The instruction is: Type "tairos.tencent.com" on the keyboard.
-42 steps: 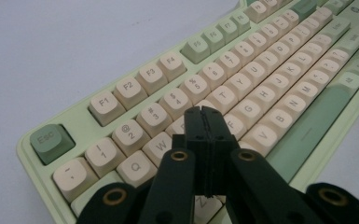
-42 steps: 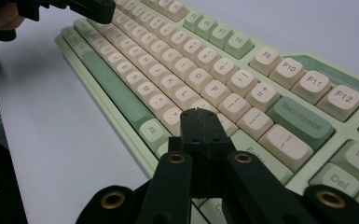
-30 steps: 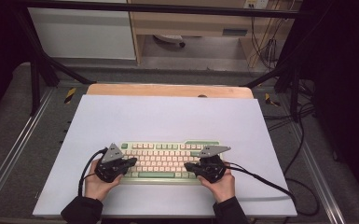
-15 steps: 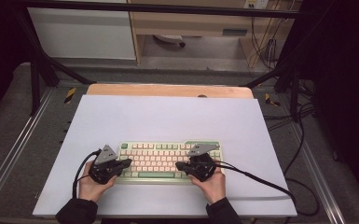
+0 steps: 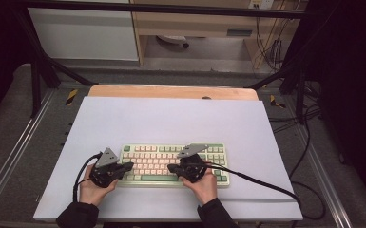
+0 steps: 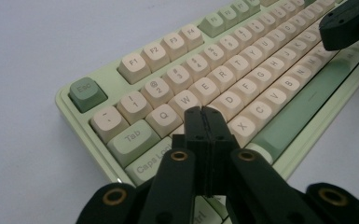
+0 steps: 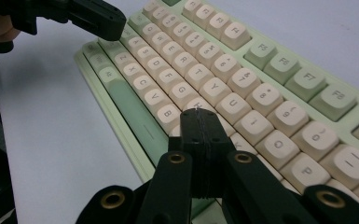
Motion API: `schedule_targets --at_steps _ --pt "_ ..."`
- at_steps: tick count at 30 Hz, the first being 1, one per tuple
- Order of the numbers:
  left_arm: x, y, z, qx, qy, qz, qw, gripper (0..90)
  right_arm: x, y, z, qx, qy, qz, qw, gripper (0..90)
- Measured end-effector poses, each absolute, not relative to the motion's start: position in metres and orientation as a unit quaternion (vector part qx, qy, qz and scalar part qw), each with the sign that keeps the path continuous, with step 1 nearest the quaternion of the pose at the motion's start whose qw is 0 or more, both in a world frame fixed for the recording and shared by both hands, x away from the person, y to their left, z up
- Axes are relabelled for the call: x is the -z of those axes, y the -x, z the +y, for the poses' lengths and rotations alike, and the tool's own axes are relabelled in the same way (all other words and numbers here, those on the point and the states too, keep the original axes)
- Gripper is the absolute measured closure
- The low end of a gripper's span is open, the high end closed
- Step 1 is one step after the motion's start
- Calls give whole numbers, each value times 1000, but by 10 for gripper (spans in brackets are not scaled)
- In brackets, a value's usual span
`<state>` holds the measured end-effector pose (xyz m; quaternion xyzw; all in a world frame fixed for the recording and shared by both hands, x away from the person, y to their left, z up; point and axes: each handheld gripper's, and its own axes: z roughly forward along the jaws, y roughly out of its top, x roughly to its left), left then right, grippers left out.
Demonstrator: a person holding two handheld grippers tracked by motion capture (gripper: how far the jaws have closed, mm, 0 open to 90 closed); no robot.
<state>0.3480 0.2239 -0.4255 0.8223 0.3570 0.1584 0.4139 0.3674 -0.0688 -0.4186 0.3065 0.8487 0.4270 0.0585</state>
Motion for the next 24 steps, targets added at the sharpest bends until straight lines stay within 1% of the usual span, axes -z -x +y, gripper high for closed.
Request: schedule_targets --at_steps 10,24 --pt "426 -348 223 -157 -822 357 414 899 428 -371 -55 -420 -303 854 51 900" --pt "426 -348 223 -158 -822 357 414 899 432 -371 -54 -416 -300 857 48 900"
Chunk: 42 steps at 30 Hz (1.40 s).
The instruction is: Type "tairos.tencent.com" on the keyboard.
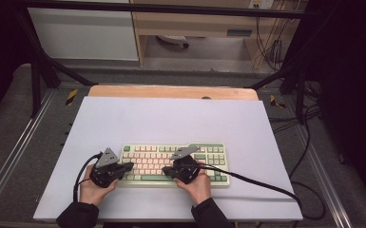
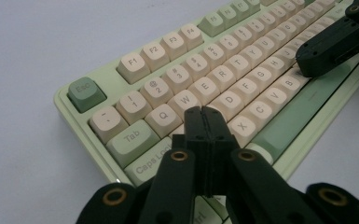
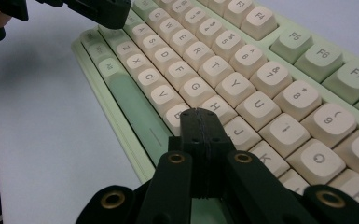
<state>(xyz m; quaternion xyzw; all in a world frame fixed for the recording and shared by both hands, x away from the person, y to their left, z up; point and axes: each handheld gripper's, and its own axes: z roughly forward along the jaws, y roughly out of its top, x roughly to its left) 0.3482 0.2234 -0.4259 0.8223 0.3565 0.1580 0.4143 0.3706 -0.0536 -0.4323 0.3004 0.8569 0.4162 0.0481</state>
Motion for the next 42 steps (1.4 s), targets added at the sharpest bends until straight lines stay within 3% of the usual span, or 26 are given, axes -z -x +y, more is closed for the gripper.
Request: schedule_targets --at_steps 10,42 --pt "425 -347 222 -158 -823 354 415 899 414 -366 -70 -416 -294 858 70 900" --pt "425 -348 191 -145 -835 333 413 899 415 -357 -125 -416 -331 843 80 900"
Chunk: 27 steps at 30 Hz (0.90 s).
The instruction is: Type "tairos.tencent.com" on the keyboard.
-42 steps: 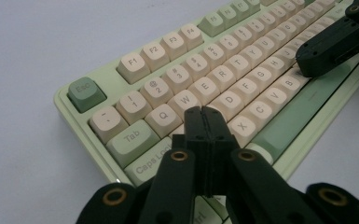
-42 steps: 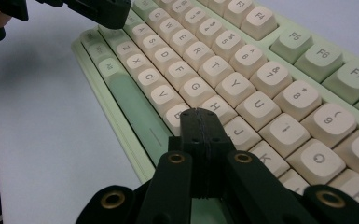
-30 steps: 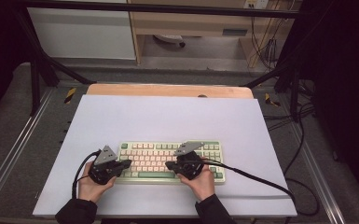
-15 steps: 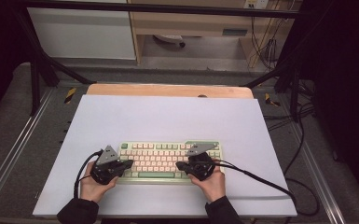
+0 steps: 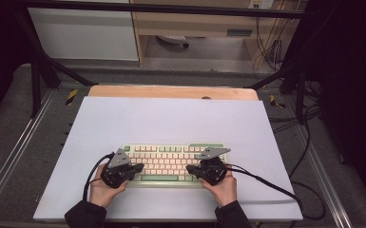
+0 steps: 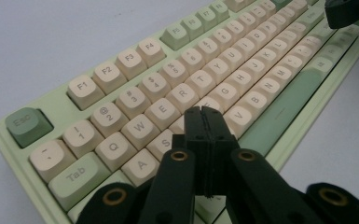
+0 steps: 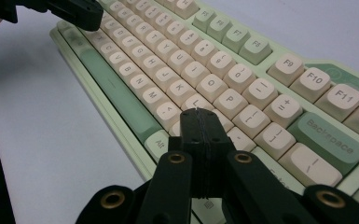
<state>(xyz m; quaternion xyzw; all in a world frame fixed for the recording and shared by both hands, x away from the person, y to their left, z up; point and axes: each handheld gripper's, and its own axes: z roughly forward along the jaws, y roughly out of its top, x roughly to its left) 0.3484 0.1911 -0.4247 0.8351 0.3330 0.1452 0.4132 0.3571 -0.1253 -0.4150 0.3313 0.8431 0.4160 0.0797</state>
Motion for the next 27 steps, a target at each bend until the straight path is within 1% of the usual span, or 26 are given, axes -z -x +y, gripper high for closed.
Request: schedule_targets --at_steps 12,27 --pt "429 -349 174 -140 -846 321 401 898 419 -355 -133 -418 -337 840 78 900" --pt "432 -348 174 -138 -848 318 400 898 420 -355 -135 -419 -338 839 80 900"
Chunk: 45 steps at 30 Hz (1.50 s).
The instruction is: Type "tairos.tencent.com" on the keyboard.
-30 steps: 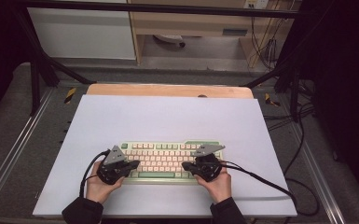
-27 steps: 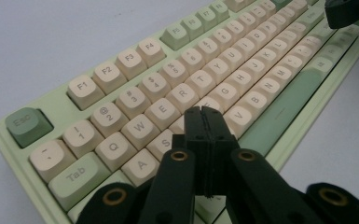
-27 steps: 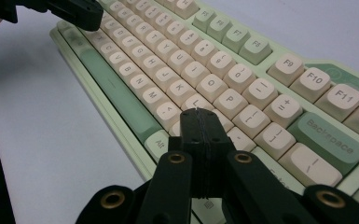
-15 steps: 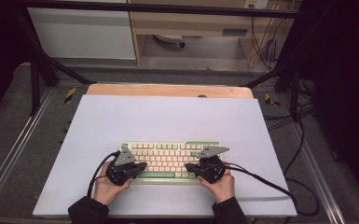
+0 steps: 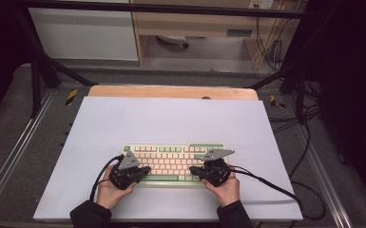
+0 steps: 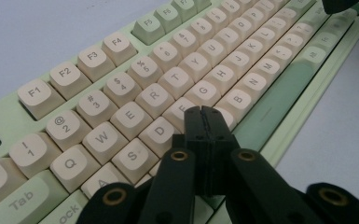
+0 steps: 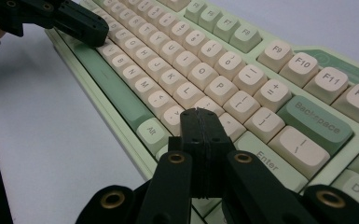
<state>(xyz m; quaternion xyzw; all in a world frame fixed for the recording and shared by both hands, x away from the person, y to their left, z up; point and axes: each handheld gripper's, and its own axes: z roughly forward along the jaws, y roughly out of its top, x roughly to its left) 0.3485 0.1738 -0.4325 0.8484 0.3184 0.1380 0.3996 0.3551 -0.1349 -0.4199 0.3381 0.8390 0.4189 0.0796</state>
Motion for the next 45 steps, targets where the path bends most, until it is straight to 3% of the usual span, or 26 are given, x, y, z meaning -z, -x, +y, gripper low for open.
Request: schedule_targets --at_steps 26,45 --pt "412 -345 198 -155 -828 334 422 898 420 -355 -135 -419 -338 840 77 900" --pt "409 -365 186 -162 -826 346 413 899 420 -355 -134 -418 -337 841 76 900"
